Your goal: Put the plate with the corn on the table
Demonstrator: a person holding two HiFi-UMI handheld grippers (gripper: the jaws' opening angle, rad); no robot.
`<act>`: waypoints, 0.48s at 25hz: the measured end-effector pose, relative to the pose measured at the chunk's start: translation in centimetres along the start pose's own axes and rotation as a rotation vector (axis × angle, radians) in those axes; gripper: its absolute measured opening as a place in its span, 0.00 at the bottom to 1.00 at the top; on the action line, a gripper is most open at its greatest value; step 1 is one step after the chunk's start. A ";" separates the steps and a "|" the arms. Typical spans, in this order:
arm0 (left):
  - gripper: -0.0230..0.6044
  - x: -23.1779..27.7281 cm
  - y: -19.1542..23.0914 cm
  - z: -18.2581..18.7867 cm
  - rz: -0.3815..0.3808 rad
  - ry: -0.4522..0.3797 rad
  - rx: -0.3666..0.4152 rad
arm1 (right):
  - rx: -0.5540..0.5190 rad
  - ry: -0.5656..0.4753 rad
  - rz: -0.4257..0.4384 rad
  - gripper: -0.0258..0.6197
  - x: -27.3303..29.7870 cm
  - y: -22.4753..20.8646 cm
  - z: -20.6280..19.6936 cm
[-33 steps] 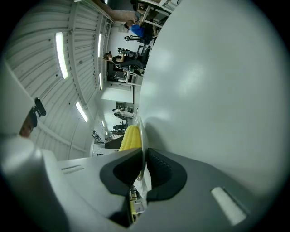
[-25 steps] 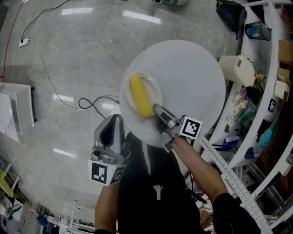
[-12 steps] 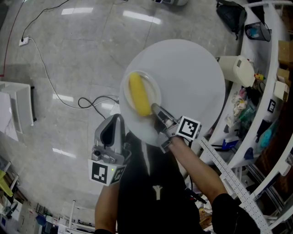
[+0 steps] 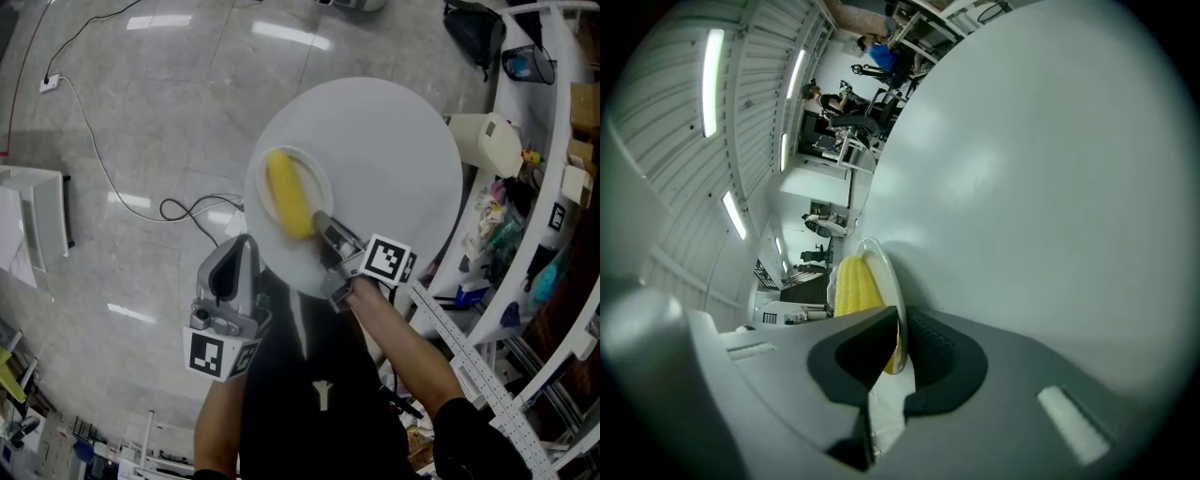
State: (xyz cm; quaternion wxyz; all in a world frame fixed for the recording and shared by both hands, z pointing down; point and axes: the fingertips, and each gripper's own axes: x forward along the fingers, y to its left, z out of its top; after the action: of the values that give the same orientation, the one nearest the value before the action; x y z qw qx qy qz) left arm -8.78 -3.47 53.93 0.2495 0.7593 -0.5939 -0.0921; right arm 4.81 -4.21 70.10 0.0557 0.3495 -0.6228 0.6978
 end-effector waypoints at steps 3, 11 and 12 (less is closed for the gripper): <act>0.04 -0.1 -0.1 -0.2 -0.005 -0.005 -0.004 | -0.033 0.016 -0.018 0.09 -0.1 -0.1 -0.3; 0.04 -0.2 0.0 -0.3 0.000 -0.002 0.001 | -0.151 0.086 -0.072 0.11 -0.1 0.1 -0.9; 0.04 -0.2 0.0 -0.3 0.000 -0.004 0.002 | -0.166 0.093 -0.078 0.11 -0.1 0.1 -0.9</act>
State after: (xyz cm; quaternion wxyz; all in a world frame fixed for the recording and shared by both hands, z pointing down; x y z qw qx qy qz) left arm -8.71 -3.23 54.13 0.2476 0.7594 -0.5944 -0.0931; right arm 4.49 -3.38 69.93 0.1407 0.3349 -0.6611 0.6565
